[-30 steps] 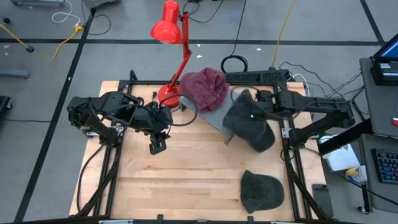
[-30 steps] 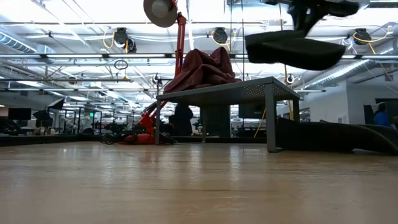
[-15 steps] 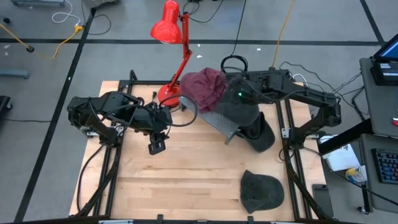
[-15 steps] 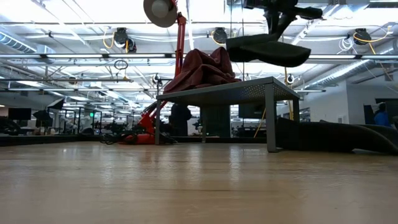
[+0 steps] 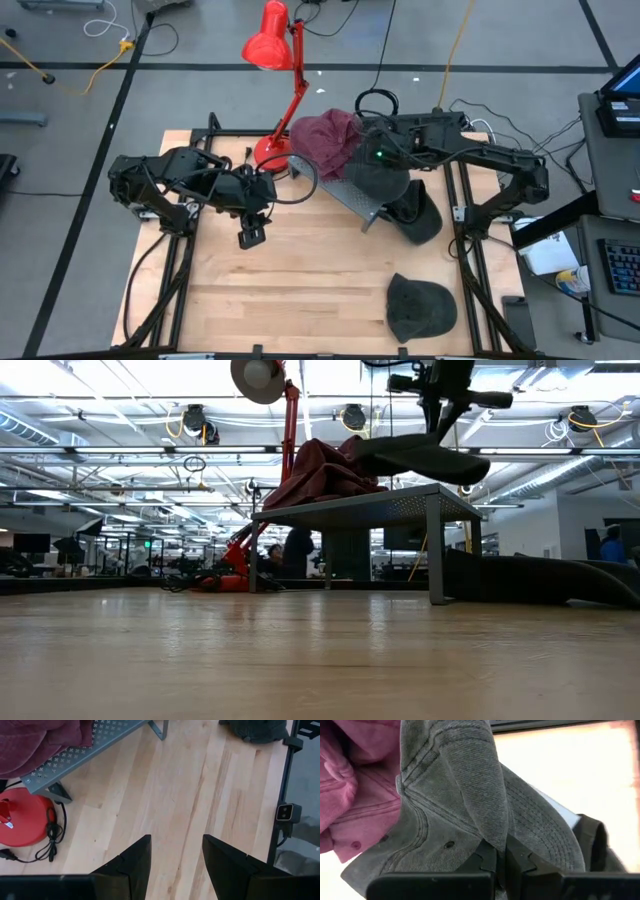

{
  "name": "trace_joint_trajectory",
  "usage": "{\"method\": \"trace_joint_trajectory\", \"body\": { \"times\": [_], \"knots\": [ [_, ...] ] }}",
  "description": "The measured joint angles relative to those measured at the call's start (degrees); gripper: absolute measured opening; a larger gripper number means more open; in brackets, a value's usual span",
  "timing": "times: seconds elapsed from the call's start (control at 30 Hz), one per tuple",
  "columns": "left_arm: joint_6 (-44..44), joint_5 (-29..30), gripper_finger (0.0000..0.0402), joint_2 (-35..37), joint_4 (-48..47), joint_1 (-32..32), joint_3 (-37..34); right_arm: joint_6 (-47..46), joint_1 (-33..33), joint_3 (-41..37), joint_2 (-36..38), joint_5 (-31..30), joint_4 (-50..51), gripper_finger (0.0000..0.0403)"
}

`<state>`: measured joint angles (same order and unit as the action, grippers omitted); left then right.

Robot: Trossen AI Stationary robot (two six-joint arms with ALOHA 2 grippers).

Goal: Pick & Place hat
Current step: Put the black cap on the shelf

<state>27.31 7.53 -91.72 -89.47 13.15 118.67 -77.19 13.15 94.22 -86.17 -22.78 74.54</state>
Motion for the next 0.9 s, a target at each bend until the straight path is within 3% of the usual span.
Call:
{"method": "trace_joint_trajectory", "body": {
  "times": [0.57, 0.9],
  "knots": [
    [-1.68, 0.0, 0.0182, 0.0, -0.44, 0.0, 0.0, 0.12, -0.09, -9.24, 0.27, 3.5, -11.62, 0.0006],
    [-1.68, 0.0, 0.0182, 0.0, -0.44, 0.0, 0.0, 2.28, -0.07, -9.53, 0.63, 3.56, -11.29, 0.0089]
  ]
}}
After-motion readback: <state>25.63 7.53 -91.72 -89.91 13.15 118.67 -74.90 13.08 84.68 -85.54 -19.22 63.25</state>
